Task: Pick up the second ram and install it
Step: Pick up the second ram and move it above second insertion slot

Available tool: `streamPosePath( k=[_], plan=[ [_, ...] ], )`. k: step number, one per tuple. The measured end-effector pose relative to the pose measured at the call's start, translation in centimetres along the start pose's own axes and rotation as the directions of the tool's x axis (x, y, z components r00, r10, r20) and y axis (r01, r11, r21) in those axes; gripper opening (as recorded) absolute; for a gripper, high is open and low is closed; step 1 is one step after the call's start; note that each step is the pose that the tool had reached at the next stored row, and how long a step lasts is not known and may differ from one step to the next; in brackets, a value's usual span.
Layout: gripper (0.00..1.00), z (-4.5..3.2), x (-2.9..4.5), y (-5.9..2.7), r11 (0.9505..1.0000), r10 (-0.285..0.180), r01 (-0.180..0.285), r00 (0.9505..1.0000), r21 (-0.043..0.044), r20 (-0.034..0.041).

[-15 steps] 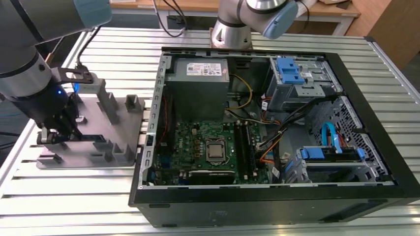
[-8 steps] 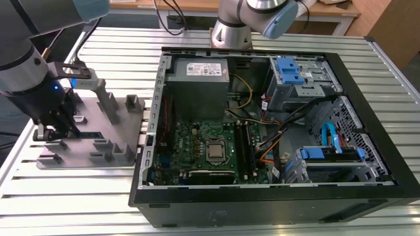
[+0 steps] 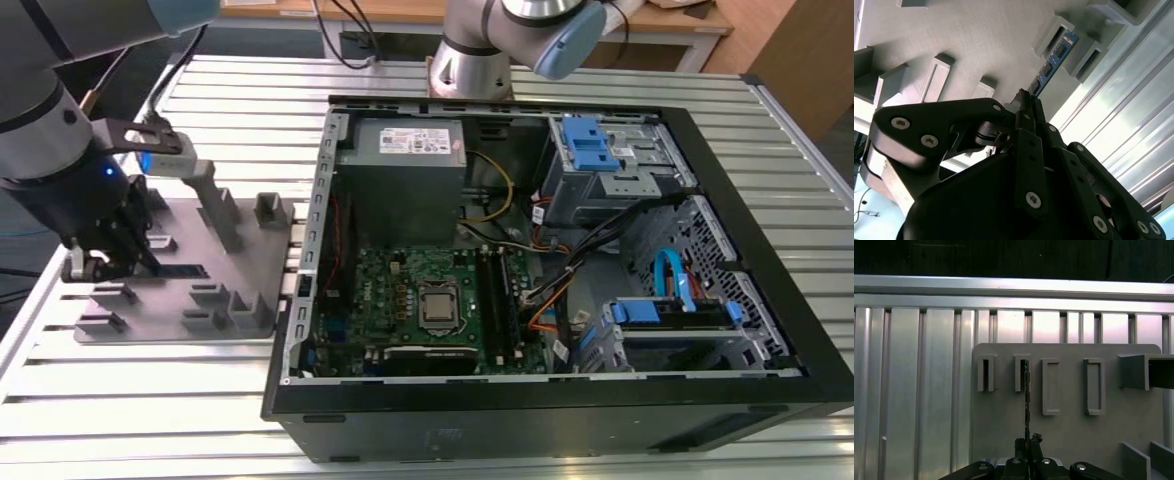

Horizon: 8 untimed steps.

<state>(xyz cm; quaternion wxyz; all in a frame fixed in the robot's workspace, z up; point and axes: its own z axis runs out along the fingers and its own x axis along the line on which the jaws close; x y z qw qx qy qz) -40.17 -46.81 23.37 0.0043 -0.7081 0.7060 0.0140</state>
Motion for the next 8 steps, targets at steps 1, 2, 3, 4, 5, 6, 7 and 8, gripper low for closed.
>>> streamPosePath(
  k=[1,2,3,4,5,6,7,8],
  plan=[
    [0.14,-0.08,0.00,0.00,1.0000,0.000,0.000,1.0000,0.0001,0.0001],
    [0.14,-0.17,-0.01,0.00,1.0000,0.000,0.000,1.0000,0.0000,0.0000],
    [0.14,-0.26,-0.01,0.01,1.0000,0.000,0.000,1.0000,0.0000,0.0002],
    [0.14,-0.35,-0.01,0.01,1.0000,0.000,0.000,1.0000,0.0000,0.0003],
    [0.14,-0.45,-0.01,0.01,1.0000,0.000,0.000,1.0000,-0.0001,0.0003],
    [0.14,-0.56,-0.02,0.01,1.0000,0.000,0.000,1.0000,0.0000,0.0004],
    [0.14,-0.68,-0.02,0.01,1.0000,0.000,0.000,1.0000,0.0000,0.0005],
    [0.14,-0.80,-0.02,0.01,1.0000,0.000,0.000,1.0000,0.0001,0.0006]
  ],
)
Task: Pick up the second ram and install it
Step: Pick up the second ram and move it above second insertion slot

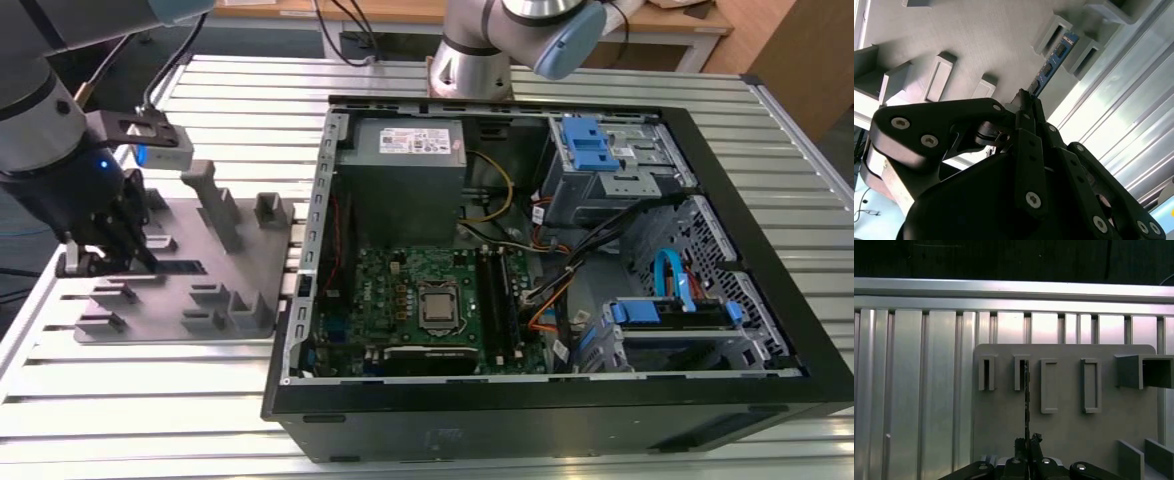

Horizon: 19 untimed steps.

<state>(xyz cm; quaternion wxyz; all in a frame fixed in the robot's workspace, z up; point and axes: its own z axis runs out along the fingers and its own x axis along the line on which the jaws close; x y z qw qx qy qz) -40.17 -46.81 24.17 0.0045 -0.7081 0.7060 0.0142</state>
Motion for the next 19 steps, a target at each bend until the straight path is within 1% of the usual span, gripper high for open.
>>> streamPosePath(
  k=[3,12,19],
  plan=[
    [0.14,-0.36,-0.01,0.01,1.0000,0.000,0.000,1.0000,0.0000,0.0002],
    [0.14,-1.00,-0.03,0.01,1.0000,0.000,0.000,1.0000,-0.0001,0.0004],
    [0.14,-1.72,-0.05,0.02,1.0000,0.000,0.000,1.0000,0.0000,0.0012]
  ],
)
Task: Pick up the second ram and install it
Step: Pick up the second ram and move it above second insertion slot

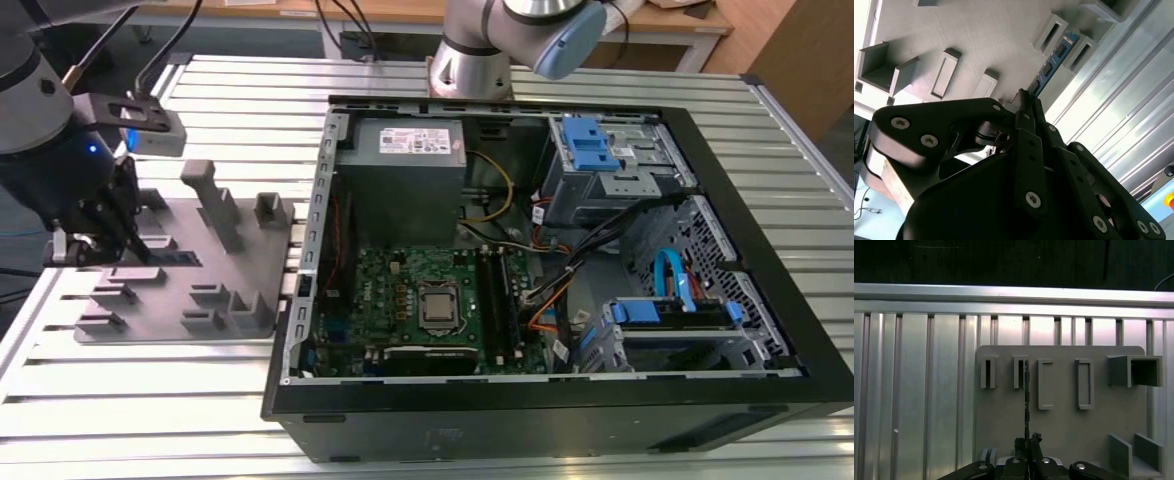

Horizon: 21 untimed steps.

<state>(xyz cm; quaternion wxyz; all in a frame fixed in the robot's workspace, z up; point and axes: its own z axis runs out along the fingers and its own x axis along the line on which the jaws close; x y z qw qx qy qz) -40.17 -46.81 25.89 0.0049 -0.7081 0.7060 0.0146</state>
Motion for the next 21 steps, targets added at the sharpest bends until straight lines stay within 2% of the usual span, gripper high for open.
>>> streamPosePath(
  k=[21],
  plan=[
    [0.14,-1.75,-0.05,0.02,1.0000,0.000,0.000,1.0000,0.0001,0.0027]
  ],
)
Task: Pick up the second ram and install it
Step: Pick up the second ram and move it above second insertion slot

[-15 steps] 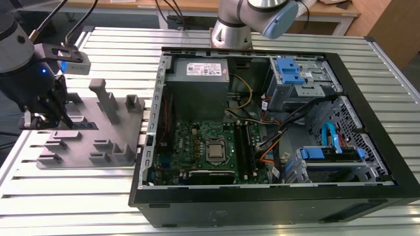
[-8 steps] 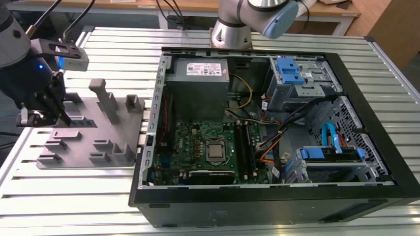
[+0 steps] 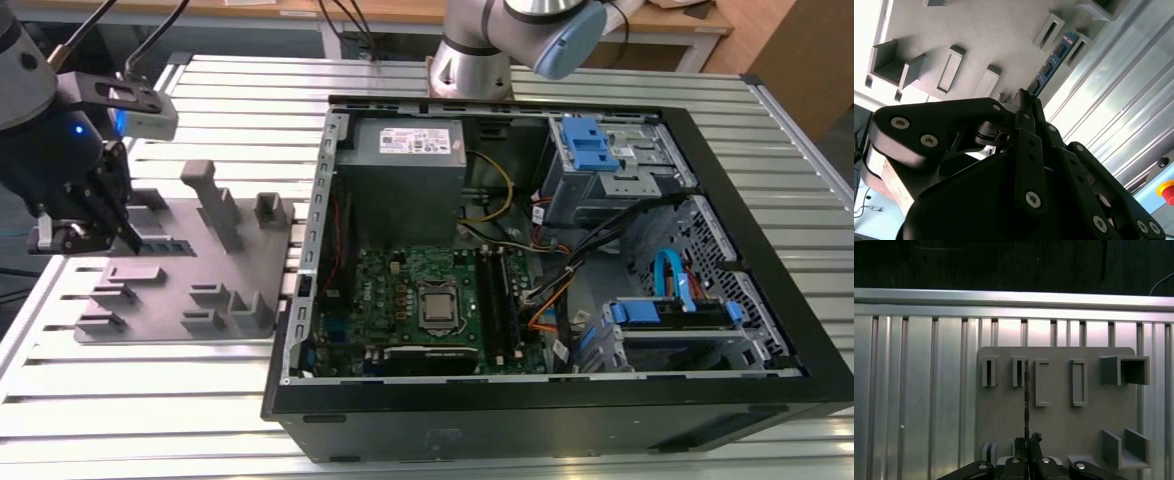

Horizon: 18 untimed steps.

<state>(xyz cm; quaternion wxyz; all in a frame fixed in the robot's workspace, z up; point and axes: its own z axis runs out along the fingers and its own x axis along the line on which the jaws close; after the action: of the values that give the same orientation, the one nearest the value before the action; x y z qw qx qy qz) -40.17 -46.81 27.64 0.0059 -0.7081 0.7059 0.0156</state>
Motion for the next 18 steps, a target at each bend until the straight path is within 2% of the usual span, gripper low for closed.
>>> streamPosePath(
  k=[11,18],
  plan=[
    [0.14,-0.69,-0.02,0.01,1.0000,0.000,0.000,1.0000,-0.0002,-0.0001],
    [0.14,-1.39,-0.04,0.02,1.0000,0.000,0.000,1.0000,-0.0002,-0.0001]
  ],
)
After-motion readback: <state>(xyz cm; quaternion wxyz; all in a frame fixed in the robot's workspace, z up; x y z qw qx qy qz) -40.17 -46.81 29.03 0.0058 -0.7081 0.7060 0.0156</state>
